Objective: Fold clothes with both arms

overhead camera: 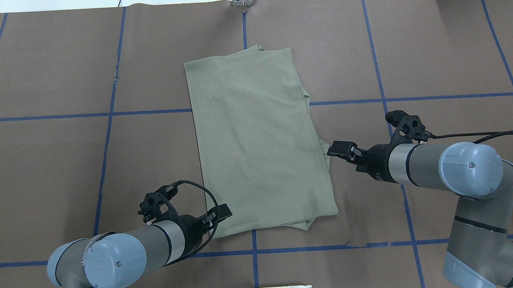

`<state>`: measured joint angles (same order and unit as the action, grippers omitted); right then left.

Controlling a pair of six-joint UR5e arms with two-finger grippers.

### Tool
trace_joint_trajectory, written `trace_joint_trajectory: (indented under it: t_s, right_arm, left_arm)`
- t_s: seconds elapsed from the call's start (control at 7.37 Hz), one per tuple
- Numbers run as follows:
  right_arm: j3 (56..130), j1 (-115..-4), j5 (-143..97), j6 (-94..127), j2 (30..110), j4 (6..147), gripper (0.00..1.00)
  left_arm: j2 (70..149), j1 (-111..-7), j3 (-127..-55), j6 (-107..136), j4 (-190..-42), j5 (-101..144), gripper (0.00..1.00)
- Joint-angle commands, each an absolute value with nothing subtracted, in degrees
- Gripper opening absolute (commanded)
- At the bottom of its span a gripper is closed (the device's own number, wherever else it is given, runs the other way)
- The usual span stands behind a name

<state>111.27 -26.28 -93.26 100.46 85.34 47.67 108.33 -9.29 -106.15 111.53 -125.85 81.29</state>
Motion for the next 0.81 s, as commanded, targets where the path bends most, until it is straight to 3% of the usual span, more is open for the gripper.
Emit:
trace_joint_trajectory:
  t_s: [0.0, 0.54, 0.68]
  right_arm:
    - [111.3, -26.3, -93.3, 100.5, 85.3, 47.6, 1.0]
    - [111.3, -26.3, -93.5, 100.5, 85.4, 47.5, 1.0]
    - [111.3, -26.3, -93.5, 100.5, 85.3, 47.5, 1.0]
  left_arm:
    - [108.6, -8.5, -105.6, 111.8, -125.9, 80.4, 0.89]
    - [108.7, -8.4, -104.4, 111.8, -125.9, 80.4, 0.87]
    - [108.7, -8.4, -104.3, 111.9, -126.0, 80.4, 0.82]
